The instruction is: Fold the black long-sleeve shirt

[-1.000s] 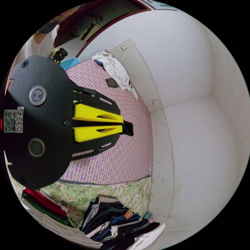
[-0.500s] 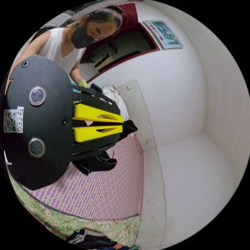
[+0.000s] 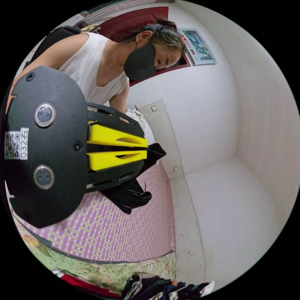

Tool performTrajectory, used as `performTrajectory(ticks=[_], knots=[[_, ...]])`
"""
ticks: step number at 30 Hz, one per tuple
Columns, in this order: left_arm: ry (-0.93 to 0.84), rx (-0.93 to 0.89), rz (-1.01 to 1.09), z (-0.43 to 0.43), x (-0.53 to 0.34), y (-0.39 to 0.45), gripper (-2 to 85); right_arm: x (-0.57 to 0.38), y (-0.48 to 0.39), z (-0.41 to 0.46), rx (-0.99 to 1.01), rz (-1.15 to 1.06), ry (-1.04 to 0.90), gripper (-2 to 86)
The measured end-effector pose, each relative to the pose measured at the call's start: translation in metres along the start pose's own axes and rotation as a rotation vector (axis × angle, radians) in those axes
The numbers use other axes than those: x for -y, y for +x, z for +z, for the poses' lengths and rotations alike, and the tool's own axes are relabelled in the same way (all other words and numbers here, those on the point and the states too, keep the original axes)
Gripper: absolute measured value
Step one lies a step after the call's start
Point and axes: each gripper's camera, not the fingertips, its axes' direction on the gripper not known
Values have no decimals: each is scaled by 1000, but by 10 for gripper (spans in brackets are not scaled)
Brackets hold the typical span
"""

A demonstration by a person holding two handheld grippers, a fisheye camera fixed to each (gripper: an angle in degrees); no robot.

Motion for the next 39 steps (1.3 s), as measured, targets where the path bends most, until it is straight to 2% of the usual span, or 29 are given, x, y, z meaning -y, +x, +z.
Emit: performTrajectory(ticks=[4, 9, 11, 12, 14, 20, 23, 27, 29, 31, 33, 39], knots=[[-14, 78, 96, -6, 22, 23, -5, -13, 16, -5, -24, 30, -1, -7], [-15, 393, 263, 5, 41, 83, -10, -31, 41, 3, -4, 69, -24, -8], [16, 443, 313, 8, 43, 94, -9, -37, 51, 8, -12, 91, -32, -8], [-24, 448, 334, 16, 46, 96, -8, -40, 56, 11, -12, 101, -38, -7], [-95, 438, 363, 30, 48, 99, -5, -44, 63, 14, 6, 115, -42, -7], [98, 341, 290, -24, 12, 98, 52, -55, 78, 1, -3, 128, -10, -7], [8, 358, 226, -24, 6, 78, 62, -57, 87, -5, 6, 127, 15, -7], [-71, 93, 192, 9, 17, 61, 23, -60, 97, -12, 32, 131, 69, -7], [-65, 53, 208, 17, 23, 71, -2, -61, 96, -18, 29, 124, 89, -7], [-86, 121, 269, 25, 30, 98, -12, -63, 93, -25, -2, 112, 98, -7], [-111, 273, 377, 43, 32, 144, -13, -66, 93, -34, -45, 110, 110, -7], [-145, 748, 348, 96, 37, 179, -7, -77, 125, -27, -71, 176, 108, -8]])
